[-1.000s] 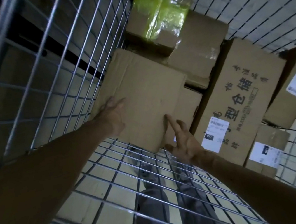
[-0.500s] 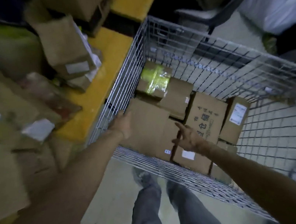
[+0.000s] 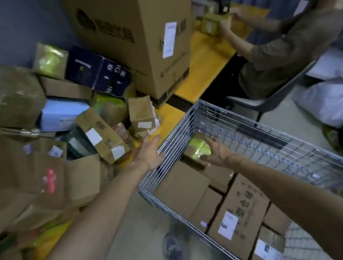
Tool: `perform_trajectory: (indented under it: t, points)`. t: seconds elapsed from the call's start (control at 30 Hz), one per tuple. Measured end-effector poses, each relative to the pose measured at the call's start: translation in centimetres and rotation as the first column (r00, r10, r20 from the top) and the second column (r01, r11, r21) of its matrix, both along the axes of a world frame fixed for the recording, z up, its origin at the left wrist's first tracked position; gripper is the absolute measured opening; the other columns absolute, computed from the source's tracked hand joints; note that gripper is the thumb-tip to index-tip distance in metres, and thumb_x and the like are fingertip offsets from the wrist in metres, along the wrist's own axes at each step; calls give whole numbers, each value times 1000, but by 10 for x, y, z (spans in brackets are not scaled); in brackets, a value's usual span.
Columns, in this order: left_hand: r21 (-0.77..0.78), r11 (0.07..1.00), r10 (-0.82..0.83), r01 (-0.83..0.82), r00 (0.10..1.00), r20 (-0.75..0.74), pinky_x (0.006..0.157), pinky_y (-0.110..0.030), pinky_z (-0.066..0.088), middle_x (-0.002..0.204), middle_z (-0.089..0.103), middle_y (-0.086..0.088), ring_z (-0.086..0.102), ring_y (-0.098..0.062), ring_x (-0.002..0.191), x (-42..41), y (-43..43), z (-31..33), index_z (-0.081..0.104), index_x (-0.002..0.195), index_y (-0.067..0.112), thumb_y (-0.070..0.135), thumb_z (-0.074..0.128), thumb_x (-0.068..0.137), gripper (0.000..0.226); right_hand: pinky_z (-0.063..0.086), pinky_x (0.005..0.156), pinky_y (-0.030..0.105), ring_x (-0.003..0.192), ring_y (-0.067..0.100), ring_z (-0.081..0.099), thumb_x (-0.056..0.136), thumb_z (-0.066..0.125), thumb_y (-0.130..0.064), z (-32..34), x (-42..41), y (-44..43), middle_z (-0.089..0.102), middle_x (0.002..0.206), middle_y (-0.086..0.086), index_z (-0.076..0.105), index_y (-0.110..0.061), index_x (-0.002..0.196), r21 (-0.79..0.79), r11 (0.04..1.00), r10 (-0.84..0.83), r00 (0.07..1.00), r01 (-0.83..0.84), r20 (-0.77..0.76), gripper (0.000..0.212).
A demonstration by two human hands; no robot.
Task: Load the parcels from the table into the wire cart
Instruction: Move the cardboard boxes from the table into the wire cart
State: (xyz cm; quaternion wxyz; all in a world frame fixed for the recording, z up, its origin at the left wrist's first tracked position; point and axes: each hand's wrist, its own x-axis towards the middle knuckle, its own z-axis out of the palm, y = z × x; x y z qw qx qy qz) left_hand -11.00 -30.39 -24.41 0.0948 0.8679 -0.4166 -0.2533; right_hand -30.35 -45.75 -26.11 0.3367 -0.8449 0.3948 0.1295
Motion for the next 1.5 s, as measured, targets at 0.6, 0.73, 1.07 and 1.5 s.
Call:
perform_trajectory:
  t: [0.6, 0.73, 1.07, 1.5]
  points:
    - [-230, 909, 413, -349, 835, 364, 115, -45, 30, 158, 19, -14, 27, -37, 142, -12, 153, 231, 29, 152, 22, 42, 58, 95, 67, 32, 111, 40, 138, 38, 33, 95, 61, -37, 235, 83, 59, 20, 156, 16, 13, -23, 157, -296, 877, 462, 833, -378, 305, 79]
    - [-287, 865, 499, -412, 770, 398, 117, -44, 27, 159, 17, -14, 27, -38, 143, -13, 202, 274, 28, 153, 21, 38, 61, 93, 70, 35, 111, 40, 135, 35, 38, 93, 63, -38, 281, 106, 101, 26, 152, 14, 16, -21, 156, -359, 843, 524, 764, -400, 378, 81]
    - [-321, 835, 551, -448, 681, 483, 113, -44, 28, 155, 25, -14, 30, -35, 141, 4, 308, 333, 30, 150, 22, 42, 57, 95, 64, 34, 114, 46, 141, 36, 32, 92, 62, -43, 340, 156, 193, 19, 158, 14, 16, -21, 156, -451, 802, 581, 687, -392, 436, 81]
    - [-296, 849, 527, -437, 729, 437, 117, -49, 27, 160, 19, -12, 25, -35, 145, 48, 346, 311, 25, 154, 26, 49, 54, 96, 69, 36, 110, 52, 136, 38, 37, 91, 53, -57, 327, 186, 243, 26, 154, 17, 23, -20, 154, -512, 783, 564, 749, -353, 348, 79]
